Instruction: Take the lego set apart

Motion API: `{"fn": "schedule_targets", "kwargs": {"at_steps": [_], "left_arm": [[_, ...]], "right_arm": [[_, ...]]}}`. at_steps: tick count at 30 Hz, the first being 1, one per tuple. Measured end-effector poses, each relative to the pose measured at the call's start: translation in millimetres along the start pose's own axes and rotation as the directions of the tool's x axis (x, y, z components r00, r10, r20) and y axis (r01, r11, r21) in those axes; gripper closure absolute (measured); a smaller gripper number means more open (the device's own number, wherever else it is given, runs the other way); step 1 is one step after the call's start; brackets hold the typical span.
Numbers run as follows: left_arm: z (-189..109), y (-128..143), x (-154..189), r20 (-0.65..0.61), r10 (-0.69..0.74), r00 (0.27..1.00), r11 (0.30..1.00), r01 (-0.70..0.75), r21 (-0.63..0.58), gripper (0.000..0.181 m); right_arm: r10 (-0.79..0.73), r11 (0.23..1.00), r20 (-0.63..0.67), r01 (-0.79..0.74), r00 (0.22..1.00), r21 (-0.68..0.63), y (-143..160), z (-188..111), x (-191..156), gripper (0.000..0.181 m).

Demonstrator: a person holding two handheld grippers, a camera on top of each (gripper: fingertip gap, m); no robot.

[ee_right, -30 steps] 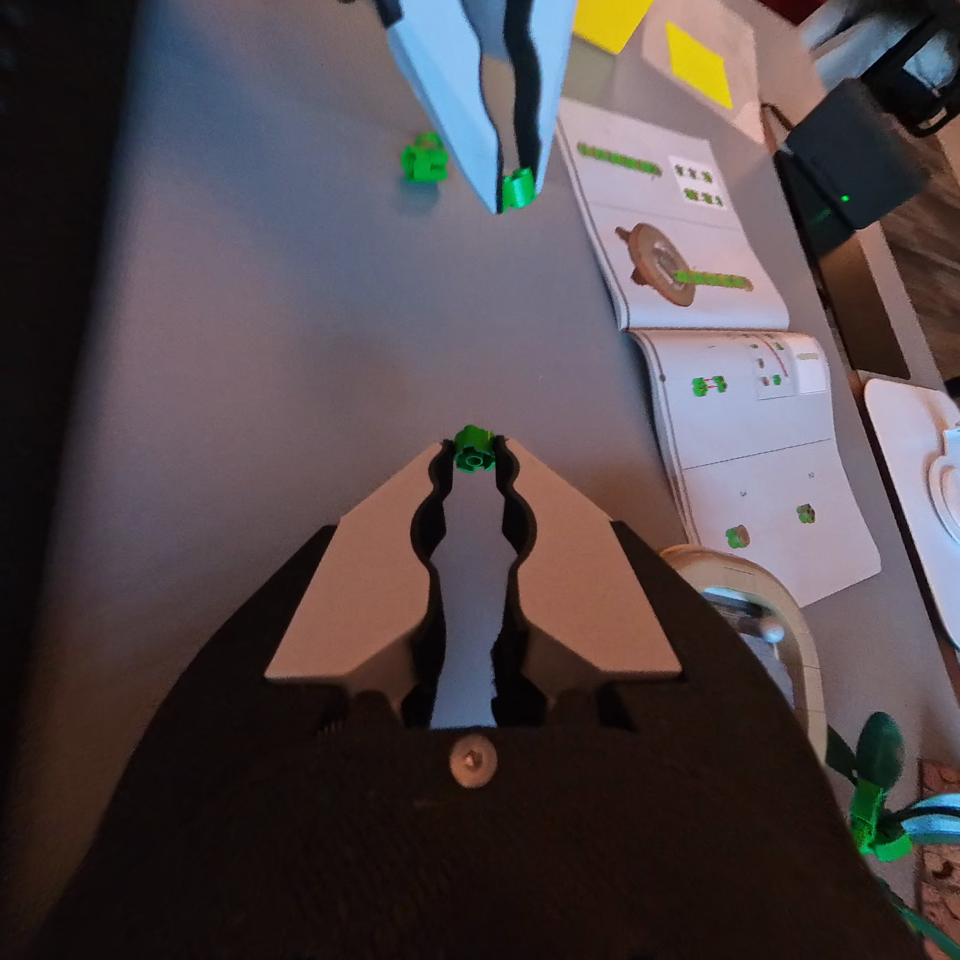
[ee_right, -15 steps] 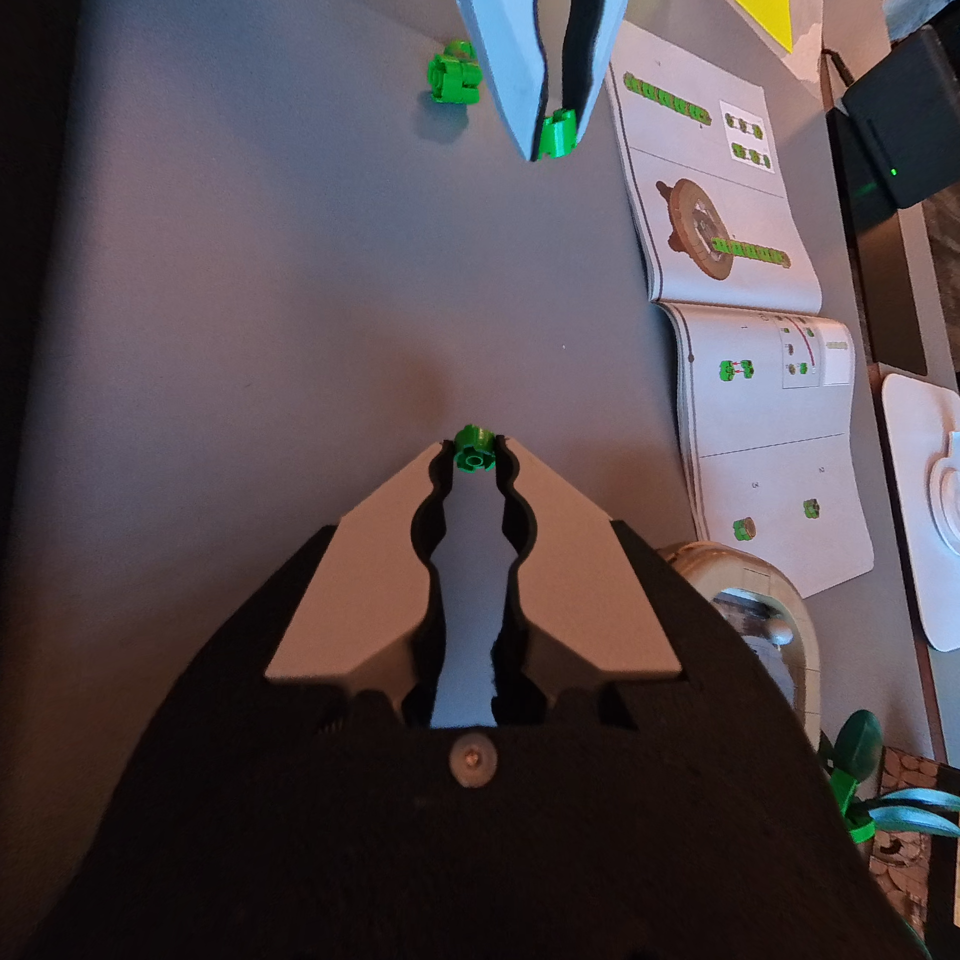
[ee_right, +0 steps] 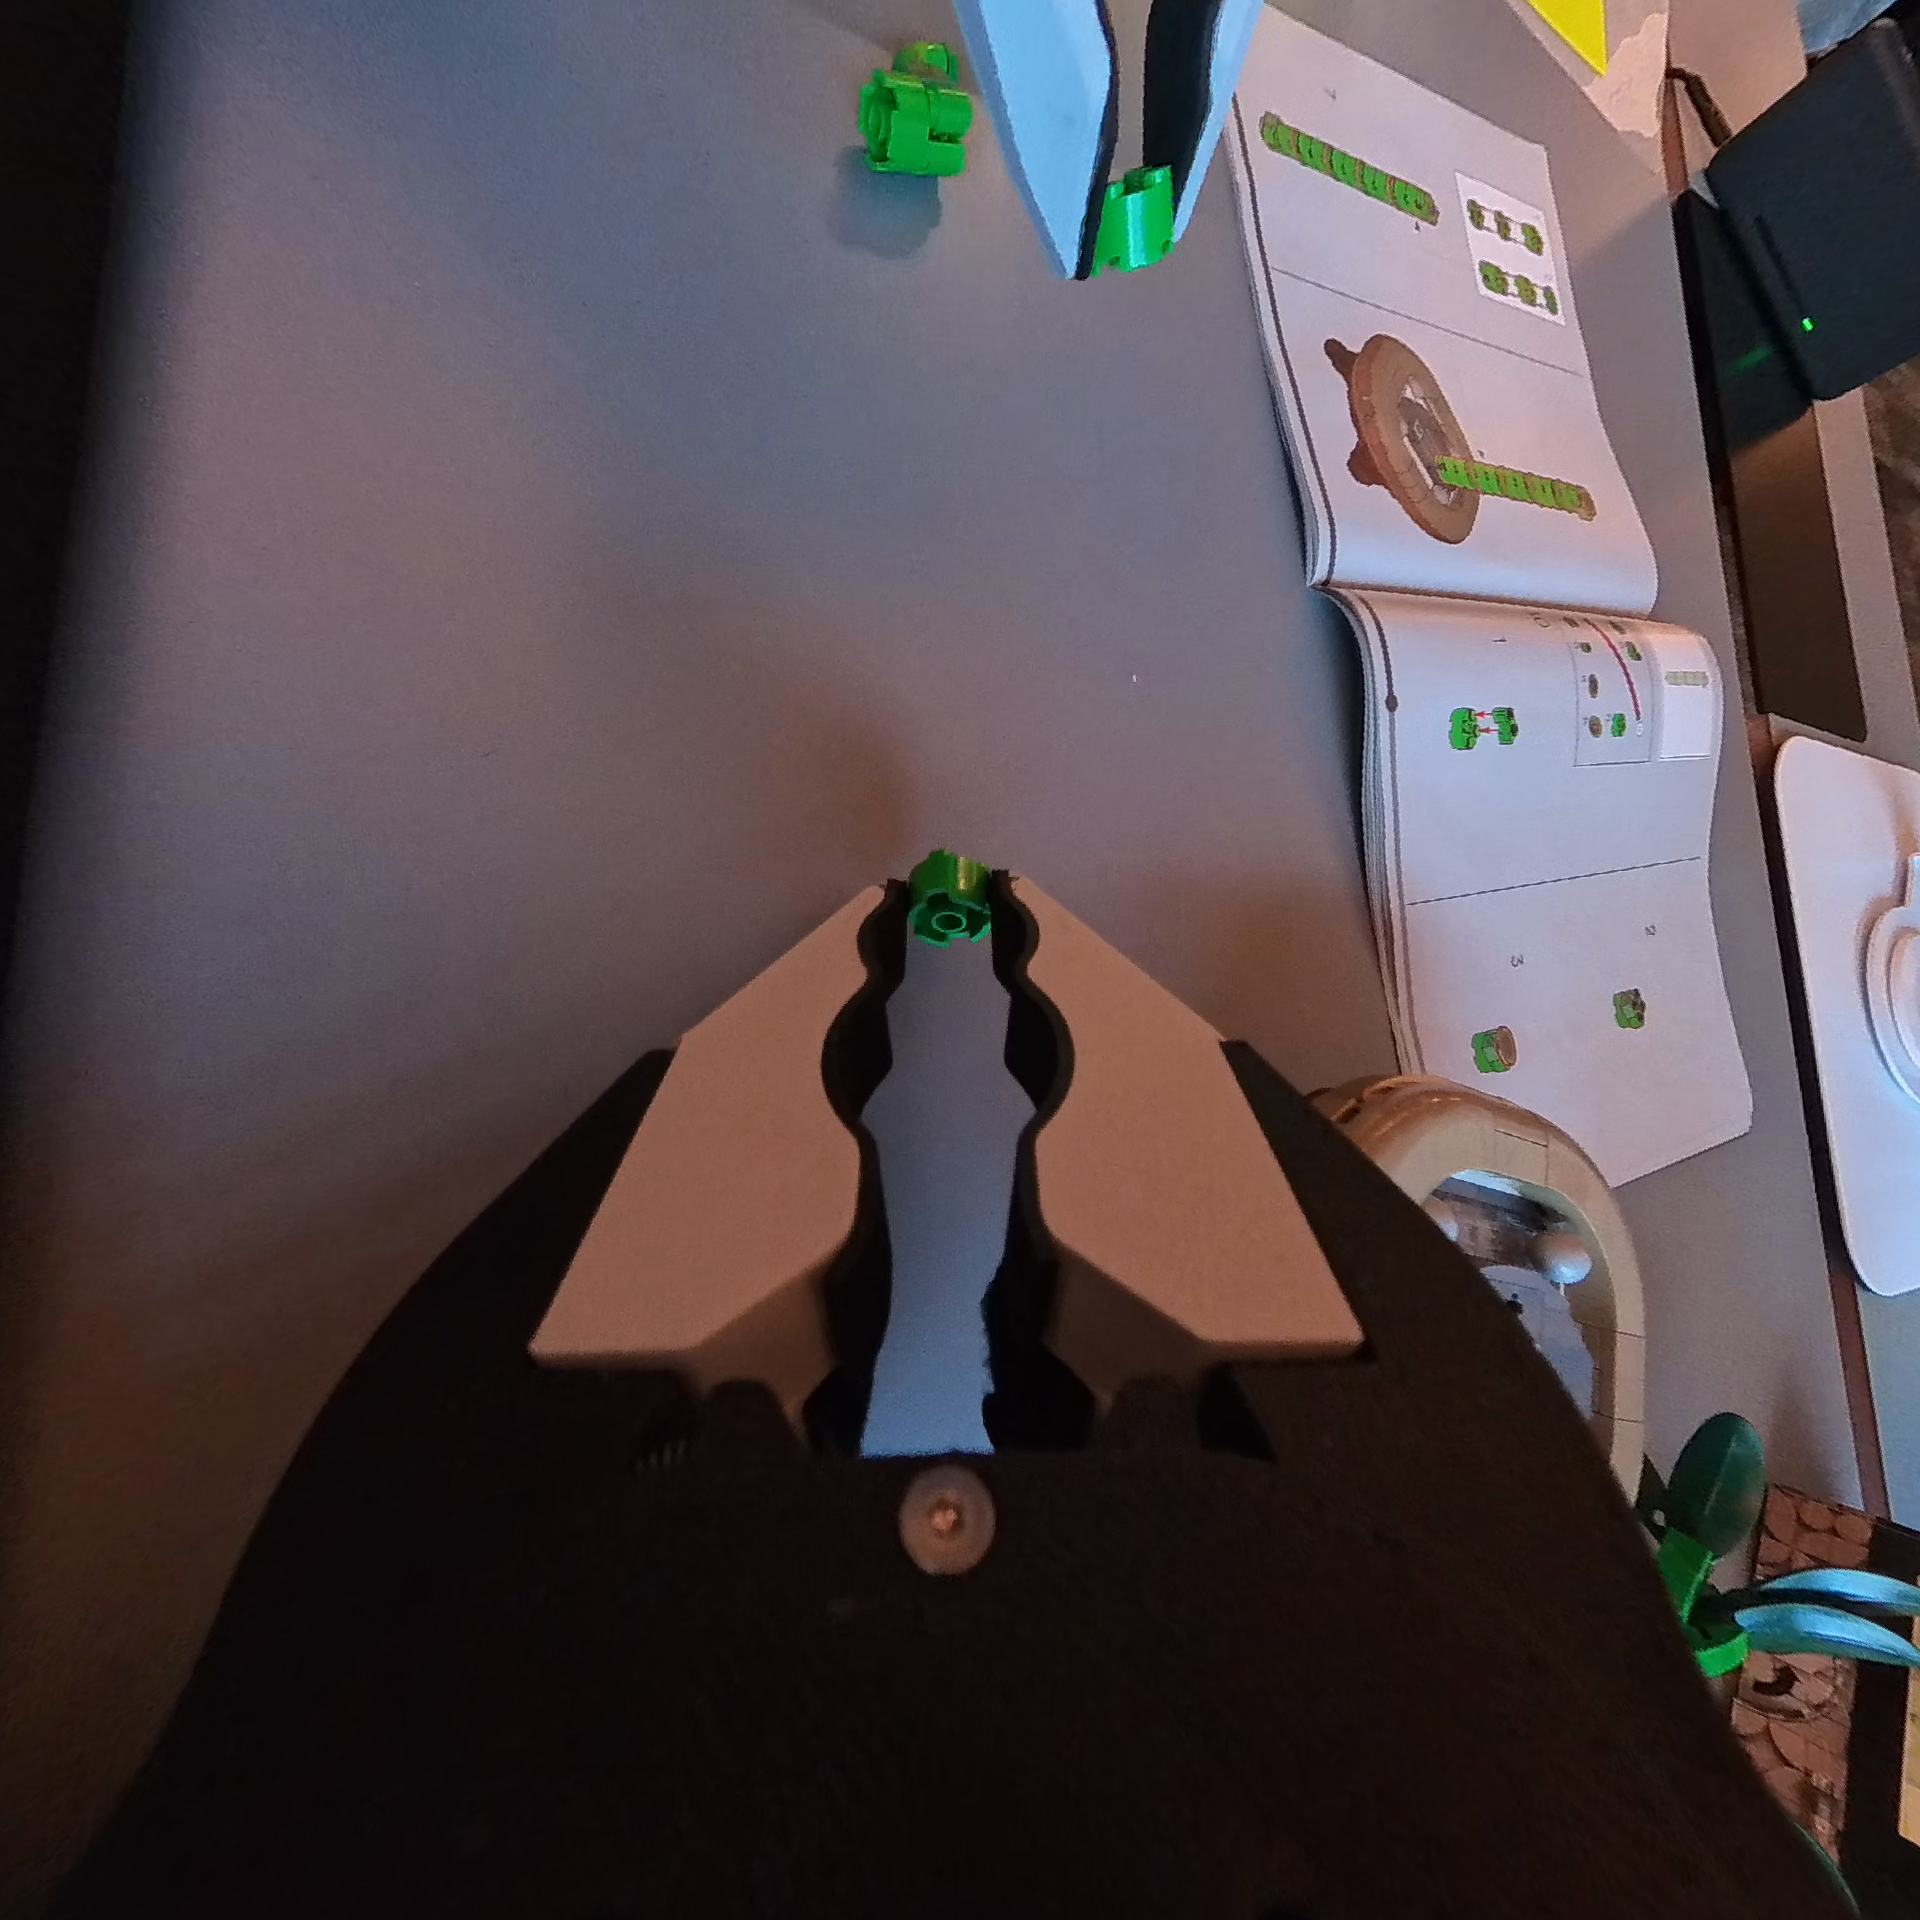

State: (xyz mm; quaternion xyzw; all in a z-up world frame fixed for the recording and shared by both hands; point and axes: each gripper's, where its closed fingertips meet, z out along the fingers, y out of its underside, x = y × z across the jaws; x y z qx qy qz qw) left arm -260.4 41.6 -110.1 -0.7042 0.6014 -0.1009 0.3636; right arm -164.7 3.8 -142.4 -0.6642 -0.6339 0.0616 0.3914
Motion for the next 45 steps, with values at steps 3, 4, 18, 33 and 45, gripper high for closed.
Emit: {"fn": "schedule_targets", "kwargs": {"at_steps": [3, 4, 18, 33, 45], "left_arm": [[-1, -1, -2, 0.005, -0.006, 1.0, 1.0, 0.006, 0.01, 0.167], [-2, -2, -2, 0.005, -0.01, 1.0, 1.0, 0.01, 0.015, 0.167], [-23, -26, -19, 0.049, -0.086, 0.995, 0.976, 0.074, 0.206, 0.167], [-5, -15, -4, 0.001, -0.032, 0.999, 0.992, 0.031, 0.125, 0.167], [15, 10, 10, -0.051, 0.023, 0.998, 0.999, -0.025, -0.027, 0.167]], "right_arm": [[0.002, 1.0, 0.0, -0.002, 1.0, -0.001, 0, 0, 0, 0.166], [0.002, 1.0, -0.001, -0.002, 1.0, -0.001, 0, 0, 0, 0.166], [-0.002, 1.0, -0.008, 0.002, 1.0, -0.005, 1, -1, 2, 0.166], [-0.016, 1.0, -0.006, 0.016, 1.0, 0.004, -1, -1, 1, 0.166], [-0.008, 0.999, 0.021, 0.008, 1.0, -0.032, 6, 3, -4, 0.166]]}}
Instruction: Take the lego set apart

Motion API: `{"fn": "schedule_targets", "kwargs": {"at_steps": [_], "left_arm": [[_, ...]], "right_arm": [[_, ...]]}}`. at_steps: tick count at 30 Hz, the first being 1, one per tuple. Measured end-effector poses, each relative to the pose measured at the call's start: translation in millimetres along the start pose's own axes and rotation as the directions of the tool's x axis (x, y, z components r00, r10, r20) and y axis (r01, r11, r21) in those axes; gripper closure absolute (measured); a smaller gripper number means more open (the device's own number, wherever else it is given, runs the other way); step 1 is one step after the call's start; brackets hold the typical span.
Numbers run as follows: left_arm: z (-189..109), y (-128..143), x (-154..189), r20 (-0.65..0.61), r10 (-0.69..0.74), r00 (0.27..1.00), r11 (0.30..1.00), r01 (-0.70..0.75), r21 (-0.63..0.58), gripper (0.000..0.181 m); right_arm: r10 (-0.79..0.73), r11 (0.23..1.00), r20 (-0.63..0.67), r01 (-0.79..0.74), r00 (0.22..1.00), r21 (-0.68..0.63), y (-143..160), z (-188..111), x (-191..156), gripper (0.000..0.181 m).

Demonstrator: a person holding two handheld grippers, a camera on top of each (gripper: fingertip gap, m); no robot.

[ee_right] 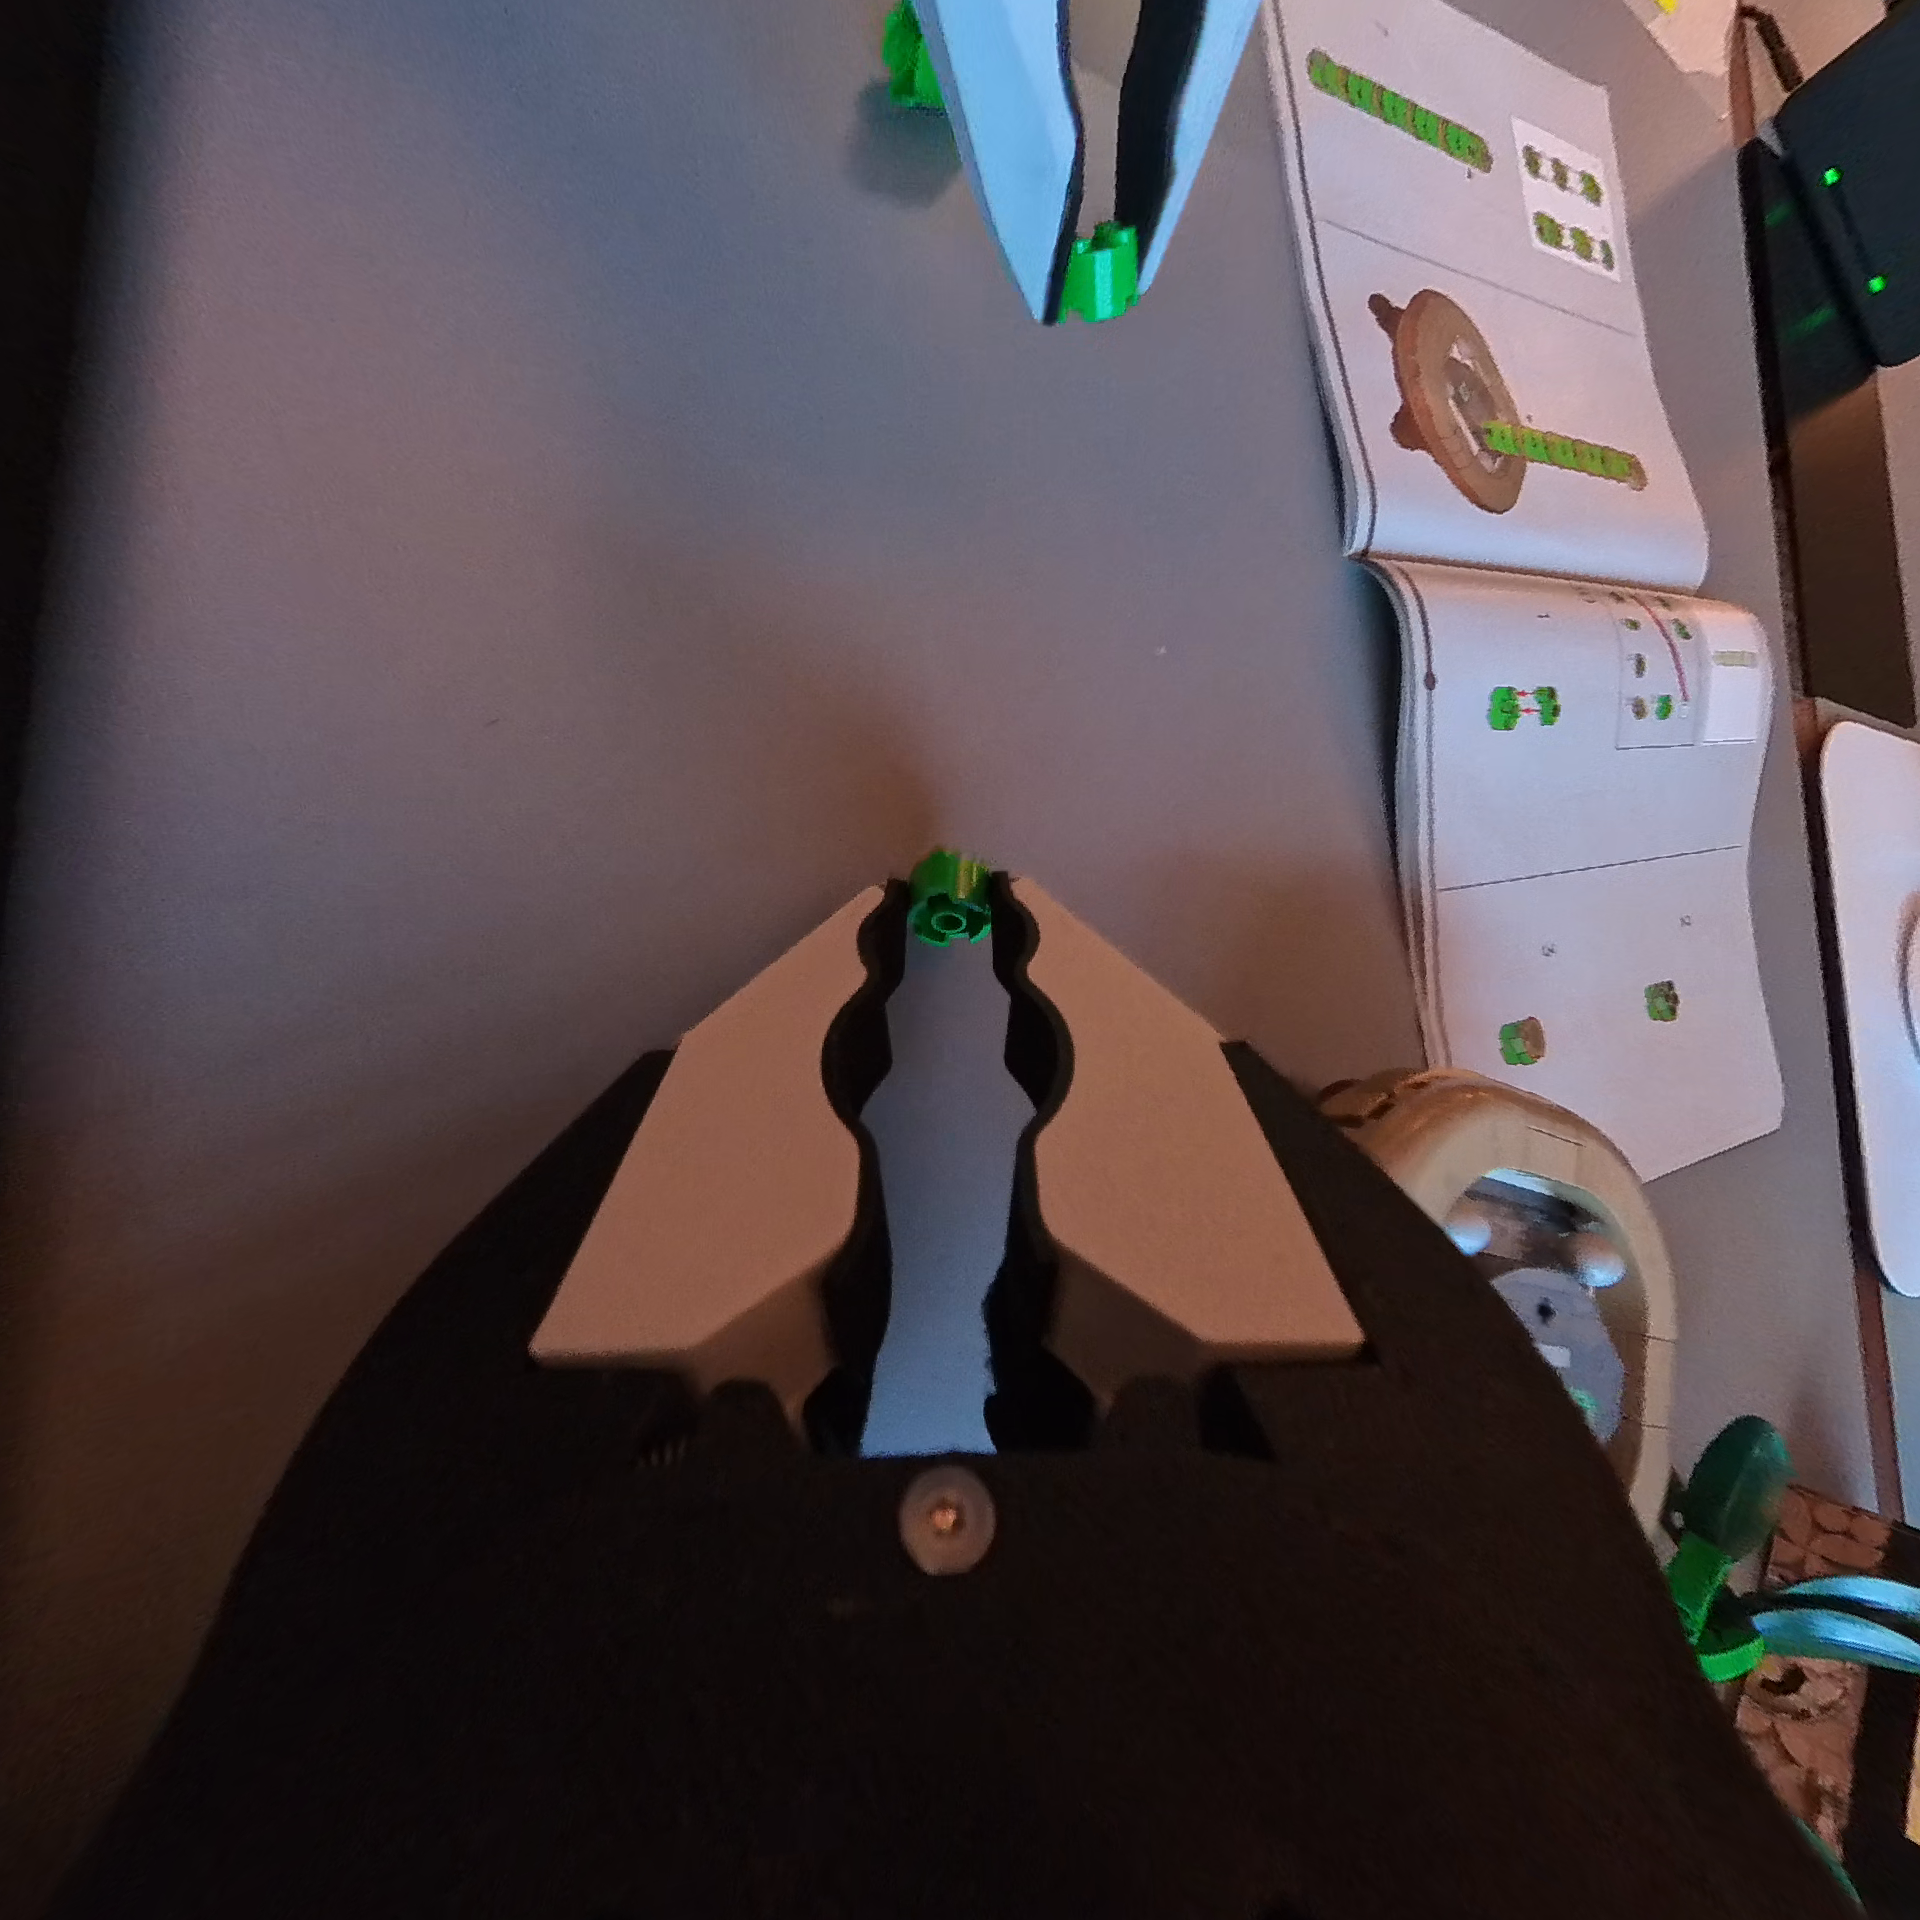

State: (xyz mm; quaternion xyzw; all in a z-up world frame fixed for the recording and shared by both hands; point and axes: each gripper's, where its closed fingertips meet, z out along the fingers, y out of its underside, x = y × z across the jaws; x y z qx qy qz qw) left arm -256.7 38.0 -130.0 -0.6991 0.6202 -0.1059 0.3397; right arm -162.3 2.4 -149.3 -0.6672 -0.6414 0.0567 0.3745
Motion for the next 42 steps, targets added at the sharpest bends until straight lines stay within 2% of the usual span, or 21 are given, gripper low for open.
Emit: {"fn": "schedule_targets", "kwargs": {"at_steps": [11, 42], "left_arm": [[13, 22, 14, -0.082, 0.014, 0.997, 0.992, -0.024, -0.121, 0.167], [13, 23, 16, -0.117, -0.032, 0.993, 0.994, 0.019, -0.111, 0.167]], "right_arm": [[0.013, 1.0, 0.018, -0.013, 1.0, -0.002, 2, 2, -2, 0.166], [0.04, 0.999, 0.031, -0.04, 0.999, 0.003, 3, 2, -2, 0.166]]}}
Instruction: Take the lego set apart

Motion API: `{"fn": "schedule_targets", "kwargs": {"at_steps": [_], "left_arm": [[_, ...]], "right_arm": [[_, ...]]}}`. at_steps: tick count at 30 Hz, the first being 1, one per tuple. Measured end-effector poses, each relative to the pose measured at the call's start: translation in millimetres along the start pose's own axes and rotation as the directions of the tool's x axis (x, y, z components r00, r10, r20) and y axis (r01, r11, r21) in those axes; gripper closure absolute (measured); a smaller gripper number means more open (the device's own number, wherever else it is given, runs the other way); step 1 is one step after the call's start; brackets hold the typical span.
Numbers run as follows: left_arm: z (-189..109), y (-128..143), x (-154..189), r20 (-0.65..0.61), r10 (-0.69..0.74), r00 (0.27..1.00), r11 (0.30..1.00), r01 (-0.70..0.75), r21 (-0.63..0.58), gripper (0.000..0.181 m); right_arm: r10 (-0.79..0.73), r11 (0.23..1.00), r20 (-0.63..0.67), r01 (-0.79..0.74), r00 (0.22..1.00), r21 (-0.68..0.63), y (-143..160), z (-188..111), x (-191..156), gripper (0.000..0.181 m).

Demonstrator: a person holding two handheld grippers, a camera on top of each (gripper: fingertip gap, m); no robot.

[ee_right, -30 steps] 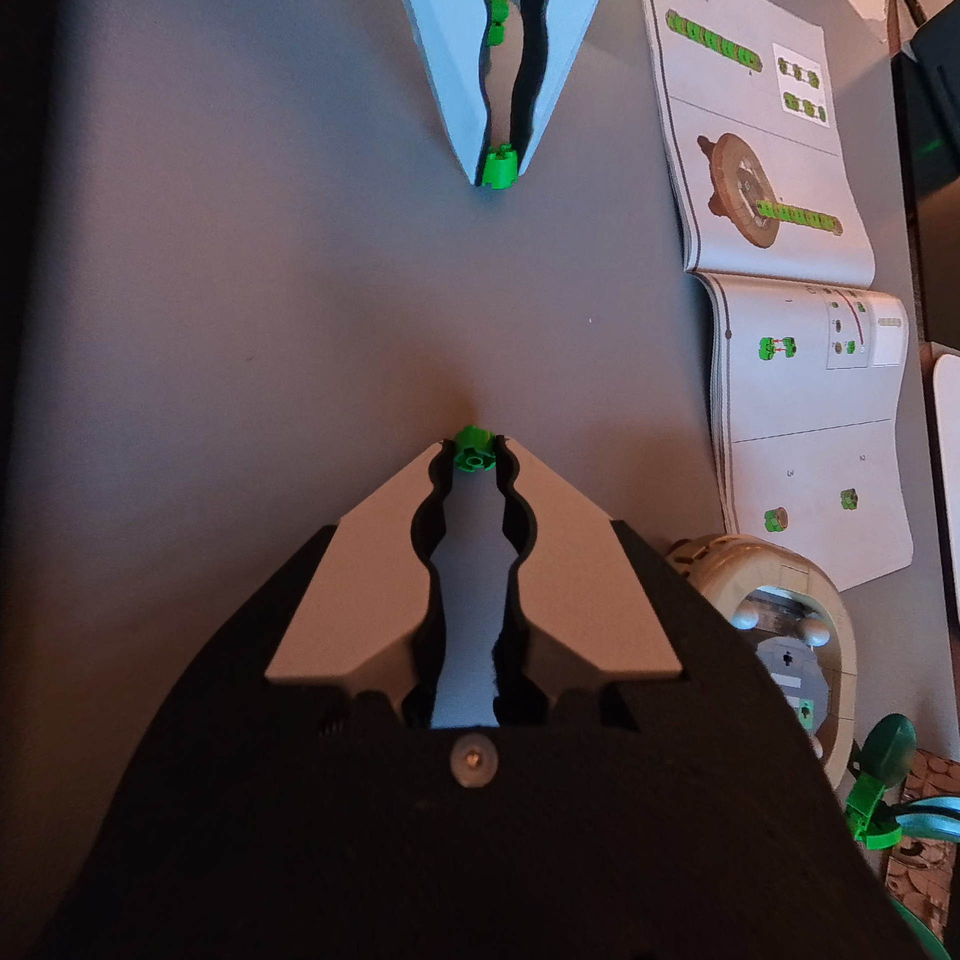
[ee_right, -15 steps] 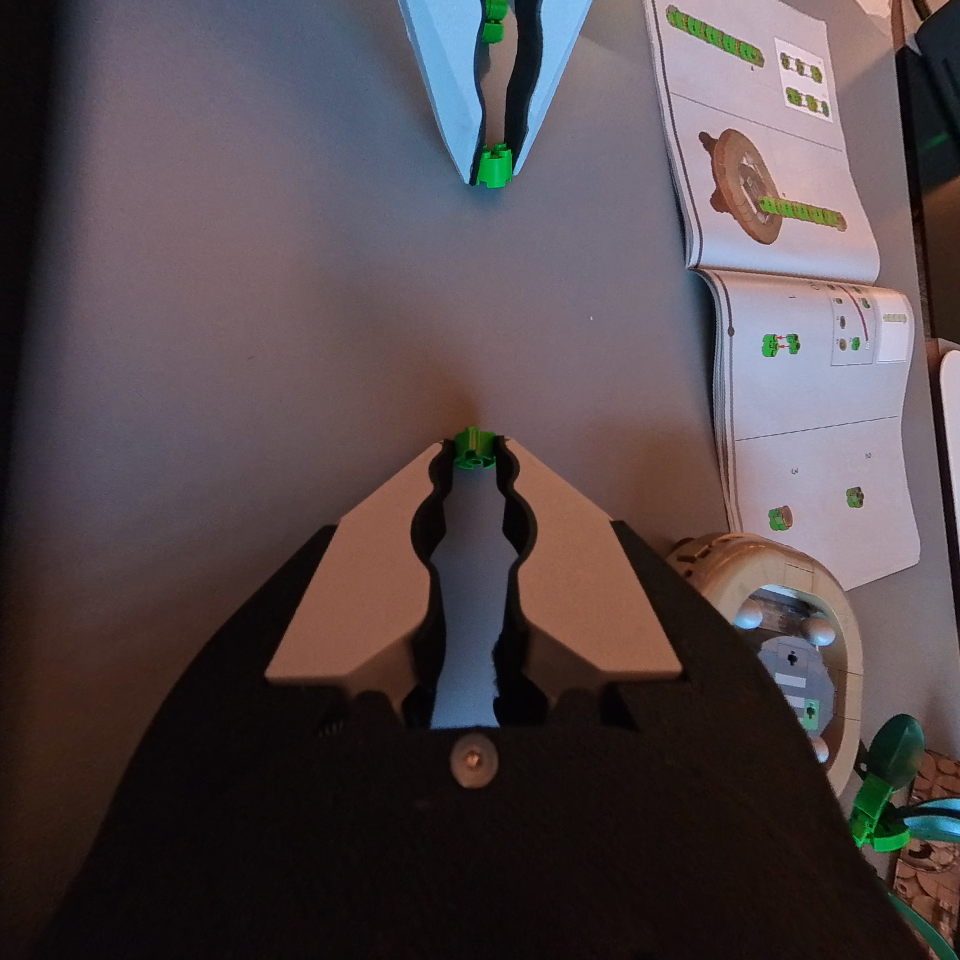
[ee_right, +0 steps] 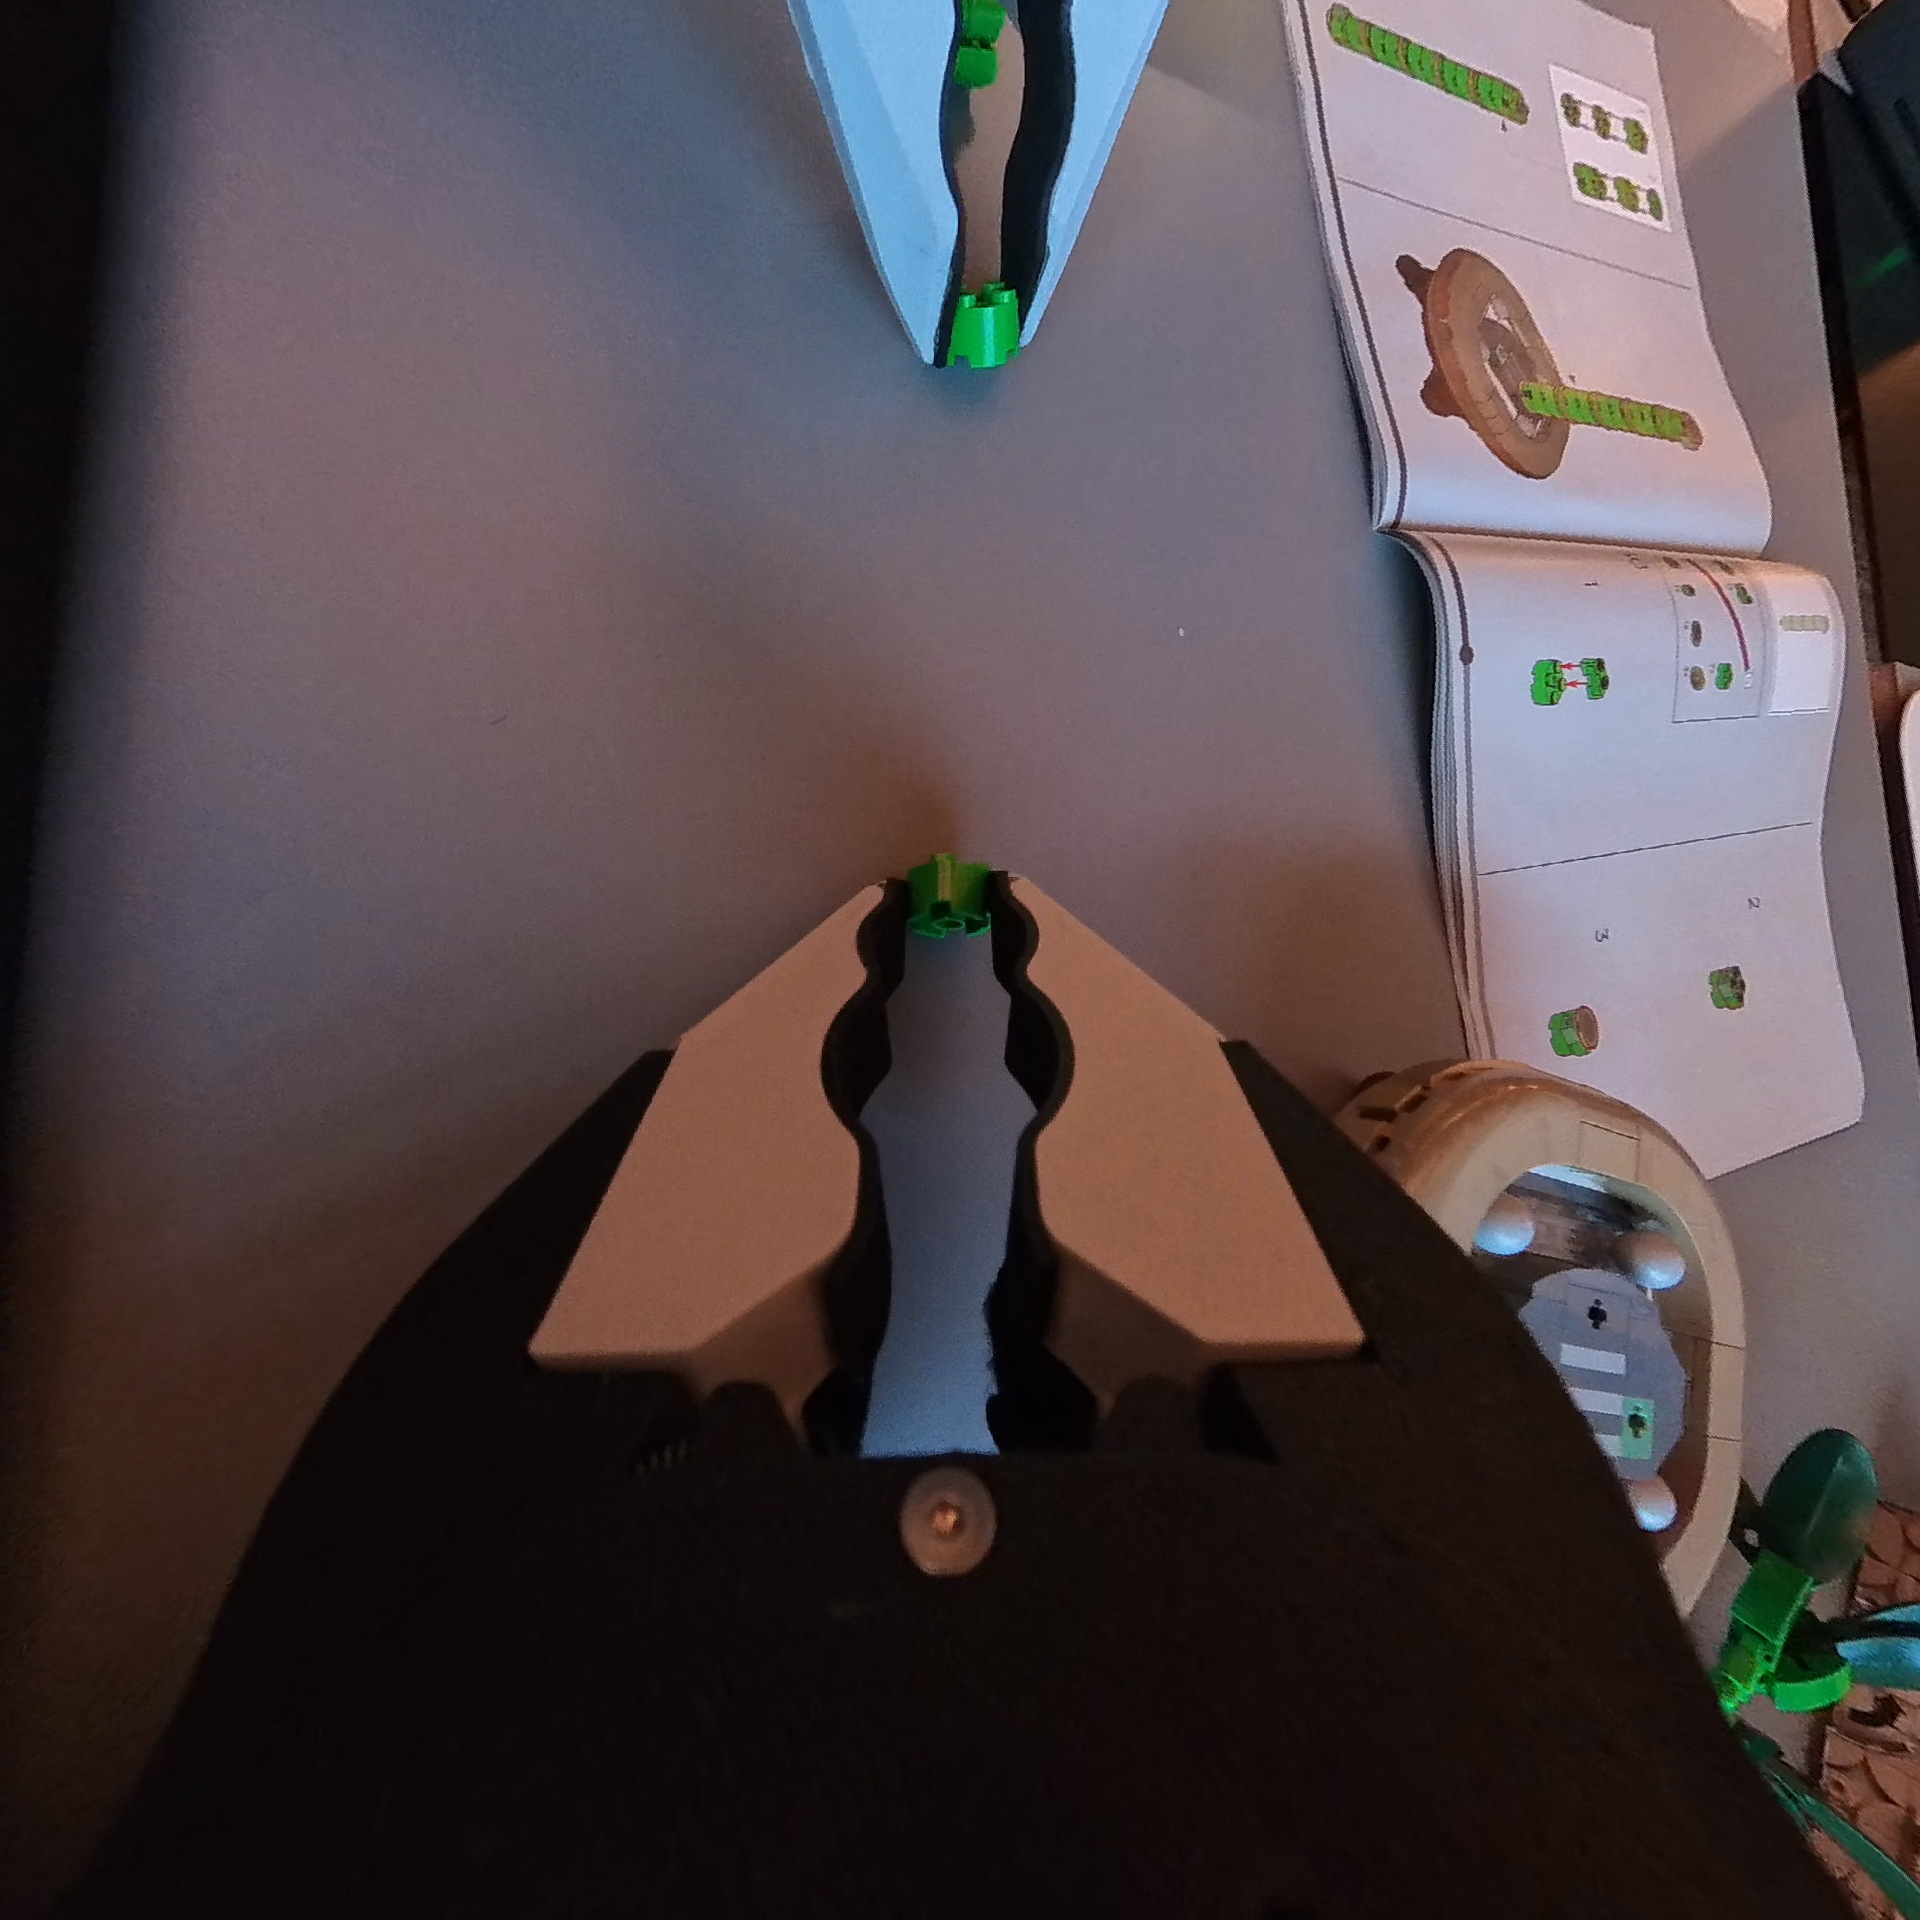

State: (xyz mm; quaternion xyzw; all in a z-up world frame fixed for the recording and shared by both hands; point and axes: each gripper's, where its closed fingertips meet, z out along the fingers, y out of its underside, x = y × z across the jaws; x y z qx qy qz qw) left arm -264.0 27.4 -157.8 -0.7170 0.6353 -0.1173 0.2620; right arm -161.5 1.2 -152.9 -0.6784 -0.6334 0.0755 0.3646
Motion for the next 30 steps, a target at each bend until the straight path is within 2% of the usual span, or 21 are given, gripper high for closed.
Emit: {"fn": "schedule_targets", "kwargs": {"at_steps": [19, 25, 30], "left_arm": [[0, 0, 0, -0.007, -0.014, 1.0, 1.0, 0.014, 0.002, 0.167], [0, 0, -4, 0.053, 0.054, 0.997, 0.998, -0.053, -0.022, 0.167], [-7, -18, -3, 0.09, 0.092, 0.992, 0.993, -0.098, 0.061, 0.167]], "right_arm": [[0.022, 1.0, 0.002, -0.022, 1.0, 0.002, 1, 1, 1, 0.166], [0.018, 1.0, 0.0, -0.018, 1.0, 0.001, 1, 1, 1, 0.166], [0.016, 1.0, -0.001, -0.016, 1.0, 0.0, 1, 1, 1, 0.166]]}}
